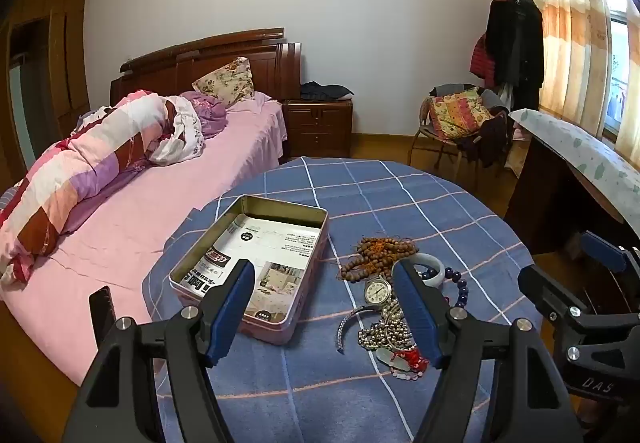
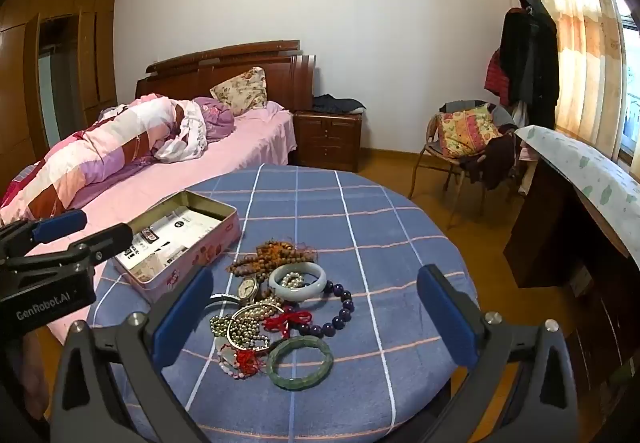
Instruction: Organize jewelry
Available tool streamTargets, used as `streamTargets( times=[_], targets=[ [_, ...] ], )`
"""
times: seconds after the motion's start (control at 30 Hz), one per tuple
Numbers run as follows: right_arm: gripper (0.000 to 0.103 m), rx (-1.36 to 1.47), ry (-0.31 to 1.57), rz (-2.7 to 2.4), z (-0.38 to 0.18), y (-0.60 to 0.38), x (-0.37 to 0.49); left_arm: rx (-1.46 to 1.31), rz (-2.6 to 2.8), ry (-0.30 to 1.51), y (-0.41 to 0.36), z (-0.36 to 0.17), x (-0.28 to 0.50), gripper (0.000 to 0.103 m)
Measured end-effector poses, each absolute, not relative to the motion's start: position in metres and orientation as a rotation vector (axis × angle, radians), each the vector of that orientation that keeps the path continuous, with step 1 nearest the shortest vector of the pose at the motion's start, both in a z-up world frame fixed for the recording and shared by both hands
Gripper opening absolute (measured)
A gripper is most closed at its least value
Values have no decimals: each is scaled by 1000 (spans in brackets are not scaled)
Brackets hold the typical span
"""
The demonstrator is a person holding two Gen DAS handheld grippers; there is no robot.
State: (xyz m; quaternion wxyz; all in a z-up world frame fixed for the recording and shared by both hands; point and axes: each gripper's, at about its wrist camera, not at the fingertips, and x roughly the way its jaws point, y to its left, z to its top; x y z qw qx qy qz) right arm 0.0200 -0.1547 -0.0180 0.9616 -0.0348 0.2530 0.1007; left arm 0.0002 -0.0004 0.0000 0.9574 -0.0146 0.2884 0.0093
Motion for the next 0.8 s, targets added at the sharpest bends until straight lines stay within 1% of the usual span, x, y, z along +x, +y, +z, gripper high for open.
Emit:
streamTargets(
  times=[0.07,0.1,0.33,0.8],
  targets=[
    [103,-71,511,204,-18,-155,19,-28,23,588,0,0,0,72],
    [103,-72,540,206,-19,-155,21,-27,25,589,0,0,1,72],
    [103,-74,523,205,-22,-150,22,-28,22,587,5,-9,0,72],
    [103,-76,528,211,-28,-149,21,-42,34,599,5,-9,4,72]
  ],
)
